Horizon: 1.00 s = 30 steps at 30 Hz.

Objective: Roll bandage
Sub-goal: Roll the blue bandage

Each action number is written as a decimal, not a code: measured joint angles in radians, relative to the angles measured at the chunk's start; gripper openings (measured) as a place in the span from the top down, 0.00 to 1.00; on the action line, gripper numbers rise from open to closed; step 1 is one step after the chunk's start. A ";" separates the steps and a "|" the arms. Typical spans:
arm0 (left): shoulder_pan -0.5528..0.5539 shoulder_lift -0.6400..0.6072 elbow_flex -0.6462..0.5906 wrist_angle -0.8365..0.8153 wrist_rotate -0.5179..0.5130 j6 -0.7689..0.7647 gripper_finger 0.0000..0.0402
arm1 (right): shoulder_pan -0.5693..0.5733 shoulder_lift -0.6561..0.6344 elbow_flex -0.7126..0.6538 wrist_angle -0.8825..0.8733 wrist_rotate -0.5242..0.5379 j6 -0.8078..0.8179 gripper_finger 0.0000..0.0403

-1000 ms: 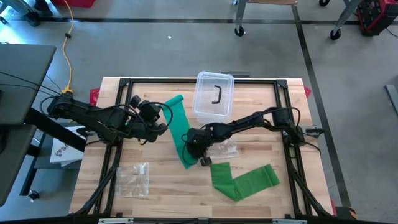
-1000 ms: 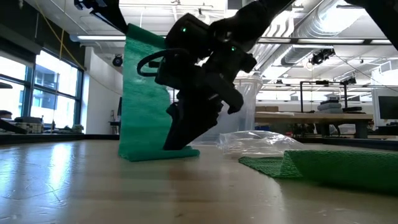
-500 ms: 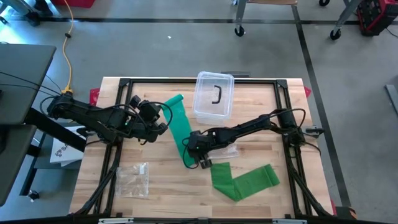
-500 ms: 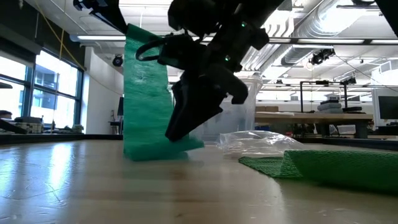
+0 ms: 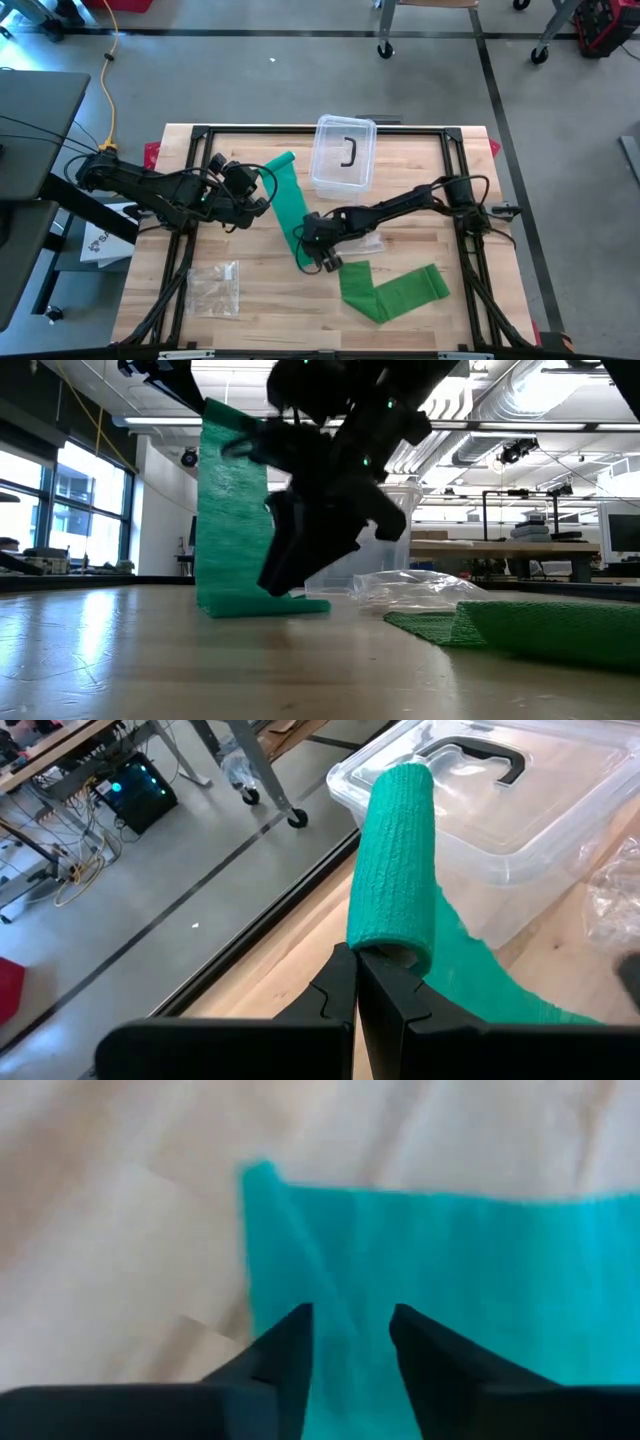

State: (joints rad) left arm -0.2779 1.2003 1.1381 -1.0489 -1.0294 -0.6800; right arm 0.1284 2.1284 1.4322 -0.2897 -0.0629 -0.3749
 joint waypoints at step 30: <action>-0.006 0.000 0.000 0.000 0.000 0.000 1.00 | -0.005 0.004 0.040 -0.199 0.044 0.060 0.78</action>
State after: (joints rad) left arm -0.2836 1.2003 1.1381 -1.0485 -1.0290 -0.6804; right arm 0.1237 2.1325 1.4718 -0.4887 -0.0186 -0.3145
